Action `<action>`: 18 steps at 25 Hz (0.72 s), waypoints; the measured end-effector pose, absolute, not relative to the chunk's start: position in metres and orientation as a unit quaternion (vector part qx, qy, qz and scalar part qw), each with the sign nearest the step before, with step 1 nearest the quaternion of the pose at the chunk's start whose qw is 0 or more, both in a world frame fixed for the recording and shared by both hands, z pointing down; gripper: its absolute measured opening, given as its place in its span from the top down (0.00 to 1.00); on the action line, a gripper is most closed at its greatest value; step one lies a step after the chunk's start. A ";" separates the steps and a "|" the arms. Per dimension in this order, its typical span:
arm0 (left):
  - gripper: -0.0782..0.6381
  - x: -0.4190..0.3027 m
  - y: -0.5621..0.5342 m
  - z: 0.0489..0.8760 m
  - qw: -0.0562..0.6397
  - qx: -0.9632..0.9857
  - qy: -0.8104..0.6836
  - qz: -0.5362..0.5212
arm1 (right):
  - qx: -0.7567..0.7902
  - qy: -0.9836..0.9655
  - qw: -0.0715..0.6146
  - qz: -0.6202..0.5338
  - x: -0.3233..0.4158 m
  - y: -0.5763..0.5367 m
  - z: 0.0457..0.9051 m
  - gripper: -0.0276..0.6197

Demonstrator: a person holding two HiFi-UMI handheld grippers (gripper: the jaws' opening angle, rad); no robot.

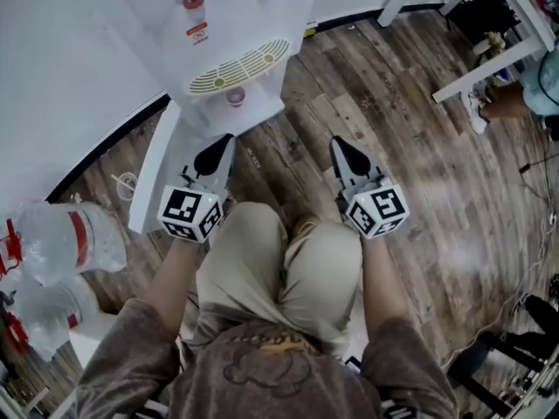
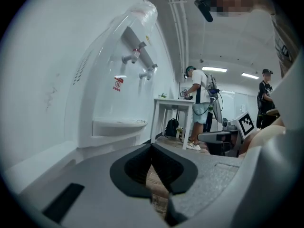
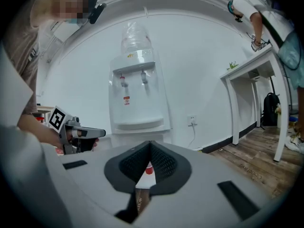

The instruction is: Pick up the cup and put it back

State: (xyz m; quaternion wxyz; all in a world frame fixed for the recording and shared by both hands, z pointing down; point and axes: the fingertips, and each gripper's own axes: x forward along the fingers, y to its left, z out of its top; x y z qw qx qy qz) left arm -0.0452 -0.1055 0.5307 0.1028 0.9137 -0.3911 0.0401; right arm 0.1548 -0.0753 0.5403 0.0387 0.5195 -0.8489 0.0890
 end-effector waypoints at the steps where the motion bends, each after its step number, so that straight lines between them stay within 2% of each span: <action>1: 0.89 -0.046 -0.104 0.531 0.104 0.914 -0.390 0.039 | 0.523 -0.847 0.037 0.089 0.155 -0.075 0.540 0.95; 18: 0.89 -0.045 -0.095 0.547 0.110 0.916 -0.384 0.027 | 0.532 -0.842 0.034 0.084 0.156 -0.070 0.538 0.95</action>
